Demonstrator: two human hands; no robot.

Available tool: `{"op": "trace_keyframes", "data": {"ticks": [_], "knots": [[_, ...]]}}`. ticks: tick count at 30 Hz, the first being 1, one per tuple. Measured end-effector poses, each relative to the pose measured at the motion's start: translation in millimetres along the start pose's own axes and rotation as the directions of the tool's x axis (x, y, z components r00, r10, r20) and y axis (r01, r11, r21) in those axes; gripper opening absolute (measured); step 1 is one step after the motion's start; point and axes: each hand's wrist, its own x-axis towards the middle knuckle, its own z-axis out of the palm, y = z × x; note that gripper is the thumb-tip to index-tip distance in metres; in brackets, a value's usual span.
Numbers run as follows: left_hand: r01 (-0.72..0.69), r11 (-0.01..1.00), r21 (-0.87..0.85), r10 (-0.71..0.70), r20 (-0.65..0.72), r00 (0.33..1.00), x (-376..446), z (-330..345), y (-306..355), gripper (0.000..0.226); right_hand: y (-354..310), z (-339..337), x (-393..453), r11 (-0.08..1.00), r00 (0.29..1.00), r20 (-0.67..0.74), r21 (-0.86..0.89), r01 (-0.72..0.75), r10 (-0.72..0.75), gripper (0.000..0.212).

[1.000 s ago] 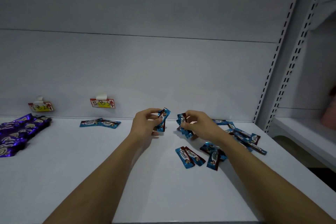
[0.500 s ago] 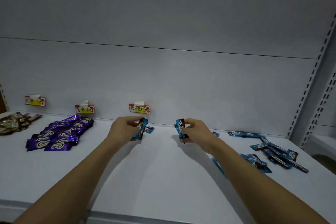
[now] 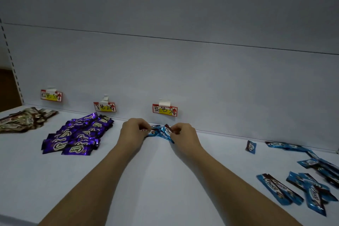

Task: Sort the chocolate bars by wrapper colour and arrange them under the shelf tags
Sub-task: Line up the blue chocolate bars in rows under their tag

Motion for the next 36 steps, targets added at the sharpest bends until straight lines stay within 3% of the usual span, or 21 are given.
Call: {"op": "trace_keyframes", "data": {"ticks": [6,18,21,25,30,36], "knots": [[-0.073,0.989,0.132,0.073,0.01,0.997,11.3,3.7,-14.6,0.015,17.6,5.9,13.2,0.969,0.981,-0.08,-0.192,0.157,-0.175,0.022],[-0.223,0.925,0.307,0.229,0.016,0.973,5.2,12.6,-8.3,0.03,26.4,-0.3,12.8,0.992,0.984,-0.144,-0.082,0.091,-0.102,0.014],[-0.283,0.88,0.38,0.295,0.03,0.955,-8.9,15.6,5.6,0.032,18.9,-15.3,12.6,0.987,0.989,-0.084,-0.116,0.115,-0.125,0.018],[-0.303,0.775,0.555,0.281,0.127,0.951,-29.0,17.8,20.5,0.043,4.8,-38.3,-1.2,0.992,0.997,0.006,-0.101,0.073,-0.073,0.027],[-0.317,0.819,0.478,0.295,0.125,0.947,-44.9,31.0,48.6,0.04,17.5,-92.2,-28.2,0.985,0.996,0.067,-0.158,0.07,-0.06,0.031],[-0.379,0.865,0.327,0.3,0.267,0.916,-73.9,89.3,101.0,0.041,64.5,-162.8,-62.2,0.969,0.996,0.086,-0.247,0.018,0.004,0.025]]}}
